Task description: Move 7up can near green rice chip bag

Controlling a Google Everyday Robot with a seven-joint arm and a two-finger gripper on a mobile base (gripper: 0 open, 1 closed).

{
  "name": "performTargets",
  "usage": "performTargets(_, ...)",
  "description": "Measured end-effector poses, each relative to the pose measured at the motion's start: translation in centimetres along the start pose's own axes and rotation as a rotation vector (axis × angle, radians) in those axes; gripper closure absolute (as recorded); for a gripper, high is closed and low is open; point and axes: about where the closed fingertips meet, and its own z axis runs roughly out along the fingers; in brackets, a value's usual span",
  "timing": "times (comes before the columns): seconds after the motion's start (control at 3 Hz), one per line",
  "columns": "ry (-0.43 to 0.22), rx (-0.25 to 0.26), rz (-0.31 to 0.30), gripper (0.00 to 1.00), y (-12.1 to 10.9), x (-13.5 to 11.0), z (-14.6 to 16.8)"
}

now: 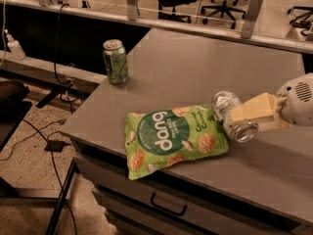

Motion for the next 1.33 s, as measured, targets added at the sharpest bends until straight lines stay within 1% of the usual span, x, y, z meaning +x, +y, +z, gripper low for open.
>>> performTargets(0.33,-0.003,0.001,-0.003,0.0,-0.1,0.0,0.1)
performTargets(0.67,-0.003,0.001,-0.003,0.0,-0.1,0.0,0.1)
performTargets(1.0,0.014,0.053,0.053,0.0,-0.3,0.4,-0.7)
performTargets(1.33,0.049,0.164,0.188,0.0,-0.3,1.4,-2.7)
